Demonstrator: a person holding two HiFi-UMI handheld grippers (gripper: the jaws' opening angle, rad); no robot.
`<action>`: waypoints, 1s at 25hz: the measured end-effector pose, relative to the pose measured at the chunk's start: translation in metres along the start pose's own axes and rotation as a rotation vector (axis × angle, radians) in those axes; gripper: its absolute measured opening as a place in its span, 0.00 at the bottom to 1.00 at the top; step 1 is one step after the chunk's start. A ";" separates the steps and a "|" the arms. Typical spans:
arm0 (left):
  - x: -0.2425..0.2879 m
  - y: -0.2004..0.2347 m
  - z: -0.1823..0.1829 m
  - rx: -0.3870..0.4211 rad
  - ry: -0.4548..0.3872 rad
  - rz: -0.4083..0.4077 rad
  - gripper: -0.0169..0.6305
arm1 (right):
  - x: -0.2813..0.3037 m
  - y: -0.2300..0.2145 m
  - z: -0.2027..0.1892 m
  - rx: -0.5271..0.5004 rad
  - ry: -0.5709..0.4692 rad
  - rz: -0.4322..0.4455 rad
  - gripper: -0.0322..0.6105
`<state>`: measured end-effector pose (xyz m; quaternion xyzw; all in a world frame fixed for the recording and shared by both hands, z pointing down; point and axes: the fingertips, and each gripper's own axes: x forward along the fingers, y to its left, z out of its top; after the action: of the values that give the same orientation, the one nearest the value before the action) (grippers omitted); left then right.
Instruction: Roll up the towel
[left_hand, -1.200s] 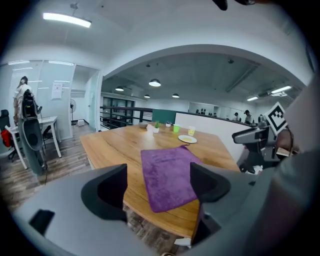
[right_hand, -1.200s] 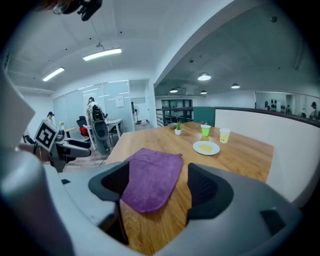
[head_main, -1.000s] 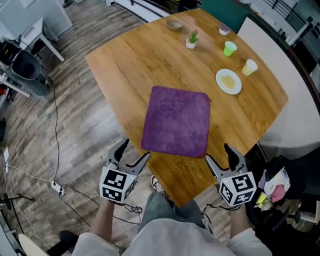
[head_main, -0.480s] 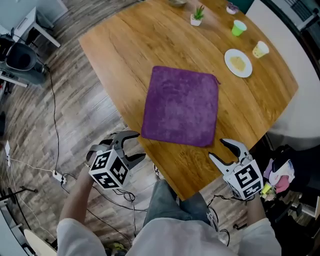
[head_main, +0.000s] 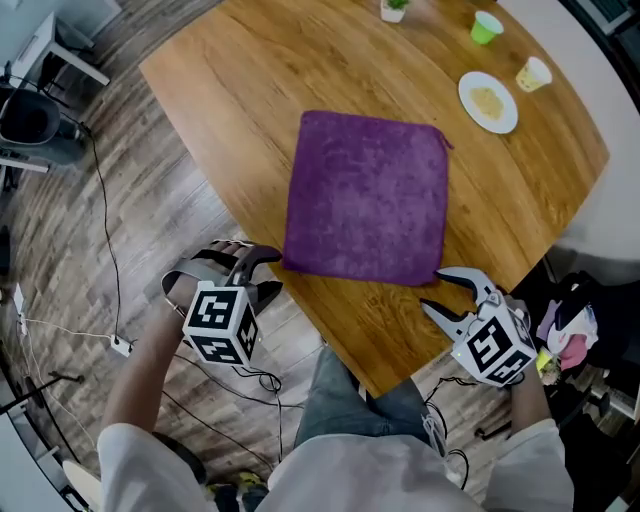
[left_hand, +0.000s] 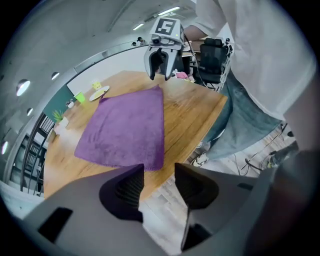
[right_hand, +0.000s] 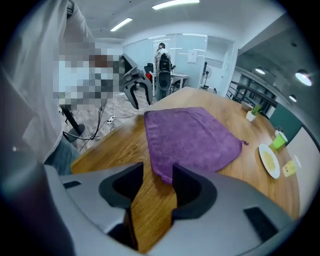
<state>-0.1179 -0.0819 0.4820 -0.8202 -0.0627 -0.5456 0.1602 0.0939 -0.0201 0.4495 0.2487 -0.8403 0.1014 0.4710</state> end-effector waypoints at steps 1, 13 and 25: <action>0.002 0.000 0.000 0.015 0.001 -0.005 0.33 | 0.002 0.000 0.000 -0.010 0.011 0.009 0.33; 0.020 0.001 0.003 0.045 0.000 -0.074 0.21 | 0.021 -0.003 -0.004 -0.078 0.092 0.087 0.23; 0.022 0.000 0.003 0.068 0.024 -0.070 0.14 | 0.027 0.002 -0.014 -0.114 0.143 0.136 0.16</action>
<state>-0.1066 -0.0825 0.5008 -0.8049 -0.1079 -0.5583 0.1696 0.0914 -0.0218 0.4801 0.1559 -0.8240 0.1028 0.5350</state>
